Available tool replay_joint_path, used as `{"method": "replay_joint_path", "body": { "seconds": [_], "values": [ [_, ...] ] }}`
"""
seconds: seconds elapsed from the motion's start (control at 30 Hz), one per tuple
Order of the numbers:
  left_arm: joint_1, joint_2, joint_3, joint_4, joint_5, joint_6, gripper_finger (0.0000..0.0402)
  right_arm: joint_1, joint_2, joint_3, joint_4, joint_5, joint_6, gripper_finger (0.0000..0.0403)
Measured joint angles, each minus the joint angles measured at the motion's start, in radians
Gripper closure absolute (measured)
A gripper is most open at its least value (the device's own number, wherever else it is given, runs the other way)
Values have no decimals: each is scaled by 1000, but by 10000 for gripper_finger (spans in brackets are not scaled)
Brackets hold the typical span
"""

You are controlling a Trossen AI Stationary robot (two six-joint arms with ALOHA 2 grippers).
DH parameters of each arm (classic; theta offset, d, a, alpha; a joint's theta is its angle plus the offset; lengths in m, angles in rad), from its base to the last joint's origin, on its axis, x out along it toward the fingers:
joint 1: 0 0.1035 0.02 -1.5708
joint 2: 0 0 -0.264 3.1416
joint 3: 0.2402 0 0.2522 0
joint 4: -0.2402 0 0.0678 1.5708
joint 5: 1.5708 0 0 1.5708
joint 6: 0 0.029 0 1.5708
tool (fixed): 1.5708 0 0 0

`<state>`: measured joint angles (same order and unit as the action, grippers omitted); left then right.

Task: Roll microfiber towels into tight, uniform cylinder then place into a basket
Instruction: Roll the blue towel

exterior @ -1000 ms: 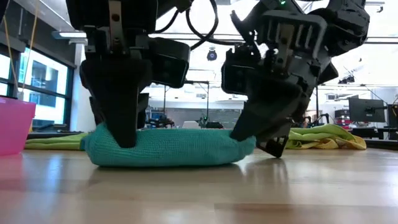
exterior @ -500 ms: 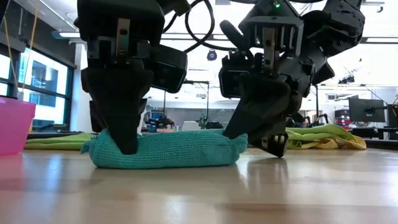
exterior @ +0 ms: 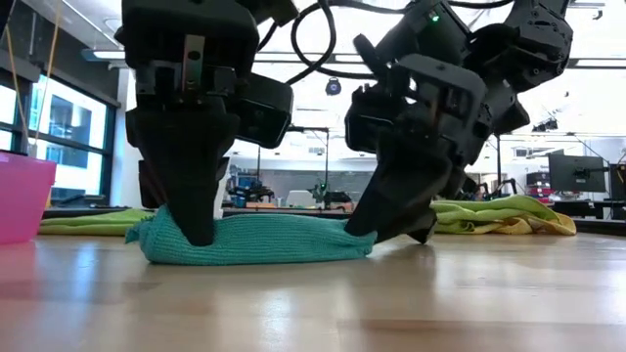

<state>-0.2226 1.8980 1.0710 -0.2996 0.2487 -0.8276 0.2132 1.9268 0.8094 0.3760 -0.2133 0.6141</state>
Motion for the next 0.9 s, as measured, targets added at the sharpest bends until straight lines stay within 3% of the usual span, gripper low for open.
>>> {"method": "replay_joint_path", "body": {
  "seconds": [0.17, 0.37, 0.53, 0.7, 0.8, 0.9],
  "values": [
    [0, 0, 0, 0, 3, 0, 390, -8, -6, -1, 27, -22, -227, 269],
    [-3, 1, -1, -6, 25, -10, 390, -39, -94, -4, 8, -15, -440, 264],
    [-2, 1, -1, -4, 24, -9, 390, 7, -137, -3, 28, -8, -759, 263],
    [0, 1, -1, -2, 19, -8, 390, 123, -105, -1, 28, 164, -1052, 263],
    [0, 1, -1, -1, 17, -8, 390, 168, -85, -1, 57, 319, -1116, 263],
    [0, 1, -1, 0, 17, -8, 390, 190, -71, -1, 86, 343, -1112, 263]
  ]
}}
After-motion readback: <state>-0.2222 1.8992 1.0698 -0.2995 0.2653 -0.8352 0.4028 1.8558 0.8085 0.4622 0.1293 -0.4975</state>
